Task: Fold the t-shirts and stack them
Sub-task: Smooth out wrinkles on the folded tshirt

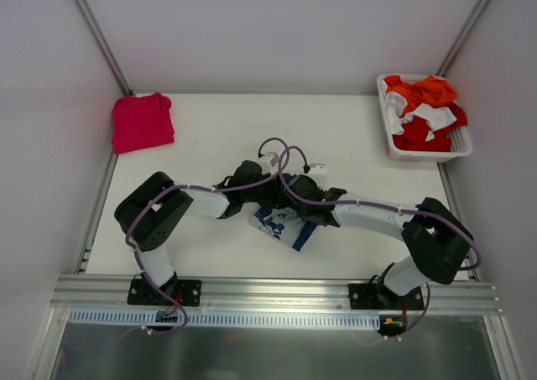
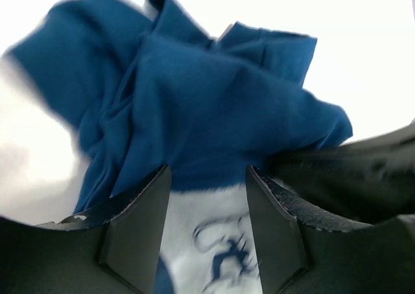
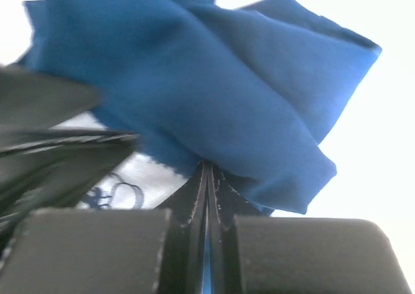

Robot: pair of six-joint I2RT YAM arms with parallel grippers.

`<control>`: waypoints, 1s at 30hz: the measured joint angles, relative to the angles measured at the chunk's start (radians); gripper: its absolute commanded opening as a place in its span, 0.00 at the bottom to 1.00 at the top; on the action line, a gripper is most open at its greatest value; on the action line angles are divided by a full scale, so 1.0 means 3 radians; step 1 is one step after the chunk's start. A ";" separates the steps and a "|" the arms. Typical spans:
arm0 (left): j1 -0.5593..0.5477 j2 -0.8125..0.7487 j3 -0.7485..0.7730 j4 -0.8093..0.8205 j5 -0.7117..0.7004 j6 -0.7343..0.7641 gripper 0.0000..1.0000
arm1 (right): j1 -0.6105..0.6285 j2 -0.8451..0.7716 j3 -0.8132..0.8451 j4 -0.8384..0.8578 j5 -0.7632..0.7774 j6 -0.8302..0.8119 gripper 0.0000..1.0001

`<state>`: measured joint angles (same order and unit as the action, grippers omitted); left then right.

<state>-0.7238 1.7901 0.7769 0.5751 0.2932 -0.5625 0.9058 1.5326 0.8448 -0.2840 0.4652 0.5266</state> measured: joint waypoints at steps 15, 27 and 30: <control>-0.0117 -0.1031 -0.1188 0.0108 -0.0514 -0.0487 0.48 | 0.0003 0.0064 0.0172 -0.0492 0.0032 0.0100 0.00; -0.0427 -0.1459 -0.1189 -0.0478 -0.1092 -0.0492 0.22 | 0.0109 0.0025 0.0207 -0.0465 0.0103 -0.0067 0.12; -0.0427 -0.1696 -0.0879 -0.0941 -0.1303 -0.0272 0.65 | 0.0183 -0.0379 0.0230 -0.0548 0.0179 -0.0155 0.50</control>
<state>-0.8520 1.2812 0.5133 0.2928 -0.0978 -0.6441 0.9607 1.4189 0.9138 -0.4484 0.5190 0.4801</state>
